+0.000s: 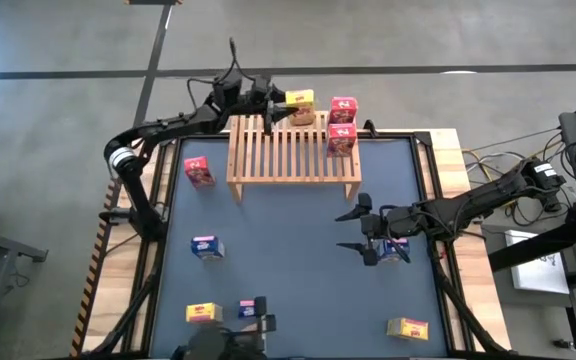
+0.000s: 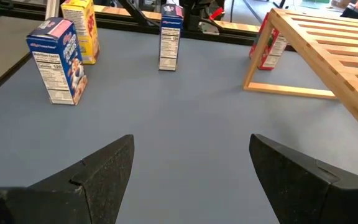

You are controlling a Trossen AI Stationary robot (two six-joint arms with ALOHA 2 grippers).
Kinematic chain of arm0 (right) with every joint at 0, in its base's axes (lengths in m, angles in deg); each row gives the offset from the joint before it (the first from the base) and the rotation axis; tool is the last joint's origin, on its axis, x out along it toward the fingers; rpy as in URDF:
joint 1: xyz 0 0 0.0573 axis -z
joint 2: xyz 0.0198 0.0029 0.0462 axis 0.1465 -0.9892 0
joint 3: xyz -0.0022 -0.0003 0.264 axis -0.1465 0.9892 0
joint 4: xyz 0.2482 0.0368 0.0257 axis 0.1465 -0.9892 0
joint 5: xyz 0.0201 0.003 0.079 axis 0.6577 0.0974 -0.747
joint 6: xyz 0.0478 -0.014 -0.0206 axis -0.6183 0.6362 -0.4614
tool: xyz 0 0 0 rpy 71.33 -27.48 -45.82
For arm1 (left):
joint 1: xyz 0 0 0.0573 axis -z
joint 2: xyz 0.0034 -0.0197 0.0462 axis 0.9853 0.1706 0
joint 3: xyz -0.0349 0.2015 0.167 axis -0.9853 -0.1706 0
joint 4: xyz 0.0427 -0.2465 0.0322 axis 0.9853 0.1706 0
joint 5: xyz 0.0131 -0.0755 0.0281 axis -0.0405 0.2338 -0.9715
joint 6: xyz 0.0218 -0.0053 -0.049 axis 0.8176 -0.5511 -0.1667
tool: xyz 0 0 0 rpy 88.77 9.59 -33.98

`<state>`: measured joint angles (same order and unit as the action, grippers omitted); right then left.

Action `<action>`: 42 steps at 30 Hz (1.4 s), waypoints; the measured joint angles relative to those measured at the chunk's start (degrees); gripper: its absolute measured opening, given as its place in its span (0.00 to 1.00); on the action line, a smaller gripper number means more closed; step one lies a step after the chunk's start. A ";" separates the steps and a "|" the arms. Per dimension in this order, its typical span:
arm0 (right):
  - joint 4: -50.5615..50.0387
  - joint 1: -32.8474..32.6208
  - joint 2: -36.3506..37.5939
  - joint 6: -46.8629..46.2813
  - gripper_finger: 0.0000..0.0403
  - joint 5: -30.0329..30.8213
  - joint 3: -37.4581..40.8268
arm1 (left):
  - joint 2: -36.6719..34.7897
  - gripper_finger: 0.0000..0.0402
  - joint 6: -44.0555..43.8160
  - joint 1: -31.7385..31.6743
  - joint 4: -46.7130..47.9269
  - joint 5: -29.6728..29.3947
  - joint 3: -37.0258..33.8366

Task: Stack cereal on shelf
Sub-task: Put the top yellow cereal box on the shelf

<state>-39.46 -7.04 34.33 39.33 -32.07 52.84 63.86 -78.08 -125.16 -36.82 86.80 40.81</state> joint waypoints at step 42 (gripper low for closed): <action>2.66 0.13 -0.09 -1.07 0.76 2.62 -0.02 | 2.71 0.53 -0.09 -1.63 -0.07 1.92 -3.18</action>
<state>-36.80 -6.91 34.25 38.26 -29.45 52.81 66.57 -78.18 -126.80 -36.90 88.73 37.63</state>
